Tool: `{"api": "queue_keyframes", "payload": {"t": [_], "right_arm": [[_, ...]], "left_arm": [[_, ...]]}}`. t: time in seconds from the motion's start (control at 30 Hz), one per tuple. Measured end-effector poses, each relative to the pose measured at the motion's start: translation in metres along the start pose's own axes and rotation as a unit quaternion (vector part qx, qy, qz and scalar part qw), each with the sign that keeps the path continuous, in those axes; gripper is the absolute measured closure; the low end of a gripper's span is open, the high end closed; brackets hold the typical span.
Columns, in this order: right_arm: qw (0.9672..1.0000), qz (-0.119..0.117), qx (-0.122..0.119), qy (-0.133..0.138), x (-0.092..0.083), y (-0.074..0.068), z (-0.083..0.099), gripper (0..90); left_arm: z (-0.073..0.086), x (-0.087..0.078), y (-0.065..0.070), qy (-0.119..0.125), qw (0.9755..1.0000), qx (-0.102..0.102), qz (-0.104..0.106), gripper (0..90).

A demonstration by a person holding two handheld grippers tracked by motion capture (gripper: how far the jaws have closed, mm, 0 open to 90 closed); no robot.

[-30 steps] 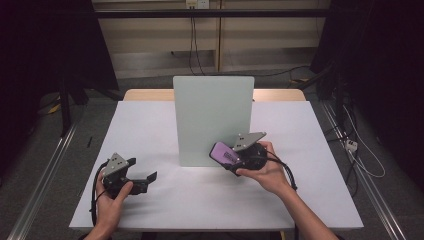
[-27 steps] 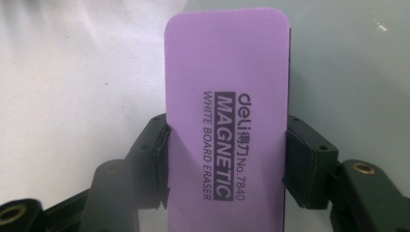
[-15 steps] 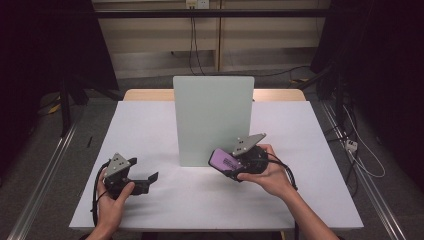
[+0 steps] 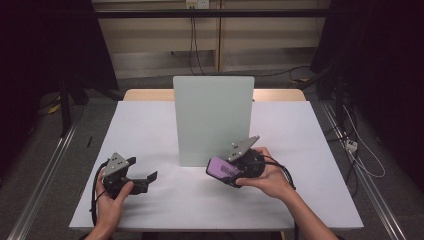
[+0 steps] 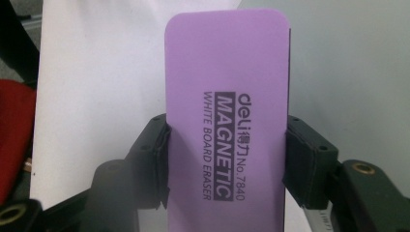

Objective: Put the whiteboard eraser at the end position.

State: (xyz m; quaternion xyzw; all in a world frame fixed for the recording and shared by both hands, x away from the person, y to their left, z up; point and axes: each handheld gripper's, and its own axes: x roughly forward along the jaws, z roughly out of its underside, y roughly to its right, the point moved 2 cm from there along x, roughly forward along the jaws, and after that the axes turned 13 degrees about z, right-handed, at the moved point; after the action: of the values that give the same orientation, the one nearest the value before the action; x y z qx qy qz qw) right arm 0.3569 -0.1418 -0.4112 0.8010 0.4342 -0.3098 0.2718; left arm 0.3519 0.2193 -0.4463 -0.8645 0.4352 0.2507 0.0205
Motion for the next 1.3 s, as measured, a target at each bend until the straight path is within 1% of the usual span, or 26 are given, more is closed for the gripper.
{"api": "queue_keyframes", "payload": {"t": [0.13, 0.2, 0.3, 0.43, 0.5, 0.53, 0.67, 0.8, 0.87, 1.0, 1.1, 1.23, 1.3], "right_arm": [[0.9999, -0.011, -0.005, -0.007, 0.000, -0.005, -0.001, 41.8], [0.9998, -0.008, -0.003, -0.017, 0.000, -0.005, -0.002, 41.8], [0.9996, -0.009, -0.003, -0.028, 0.002, -0.006, -0.002, 41.8], [0.9993, -0.019, -0.002, -0.033, 0.006, -0.008, -0.001, 41.9], [0.9990, -0.023, -0.004, -0.038, 0.008, -0.009, -0.001, 41.9], [0.9988, -0.029, -0.005, -0.041, 0.009, -0.011, -0.001, 41.8], [0.9977, -0.038, -0.012, -0.054, 0.014, -0.015, -0.002, 41.8], [0.9969, -0.049, -0.017, -0.059, 0.018, -0.019, -0.004, 41.8], [0.9967, -0.049, -0.021, -0.061, 0.019, -0.020, -0.004, 41.8], [0.9957, -0.057, -0.027, -0.067, 0.022, -0.023, -0.005, 41.8], [0.9948, -0.065, -0.037, -0.069, 0.023, -0.026, -0.005, 41.8], [0.9947, -0.062, -0.040, -0.072, 0.024, -0.026, -0.005, 41.8], [0.9944, -0.062, -0.037, -0.077, 0.026, -0.026, -0.005, 41.8]], "left_arm": [[0.001, 0.001, 0.000, -0.003, 1.0000, 0.000, 0.000, 4.7], [0.001, 0.001, 0.000, -0.003, 1.0000, -0.002, 0.000, 4.7], [0.000, -0.001, 0.000, -0.002, 1.0000, -0.002, -0.007, 4.7], [0.001, -0.002, -0.001, 0.000, 0.9999, -0.007, -0.010, 4.7], [0.002, -0.002, -0.001, 0.000, 0.9999, -0.007, -0.010, 4.7], [0.001, -0.002, -0.001, 0.000, 0.9999, -0.006, -0.009, 4.7], [0.001, -0.002, 0.000, -0.001, 1.0000, -0.001, -0.004, 4.7], [0.003, -0.003, -0.001, -0.001, 1.0000, -0.004, -0.002, 4.7], [0.003, -0.004, -0.003, -0.003, 1.0000, -0.001, -0.003, 4.7], [0.003, -0.005, -0.004, -0.001, 1.0000, -0.006, -0.005, 4.7], [0.003, -0.005, -0.003, -0.002, 1.0000, -0.005, -0.003, 4.7], [0.003, -0.004, -0.003, -0.002, 1.0000, -0.004, -0.002, 4.7], [0.003, -0.004, -0.003, -0.004, 1.0000, -0.003, -0.002, 4.7]]}}
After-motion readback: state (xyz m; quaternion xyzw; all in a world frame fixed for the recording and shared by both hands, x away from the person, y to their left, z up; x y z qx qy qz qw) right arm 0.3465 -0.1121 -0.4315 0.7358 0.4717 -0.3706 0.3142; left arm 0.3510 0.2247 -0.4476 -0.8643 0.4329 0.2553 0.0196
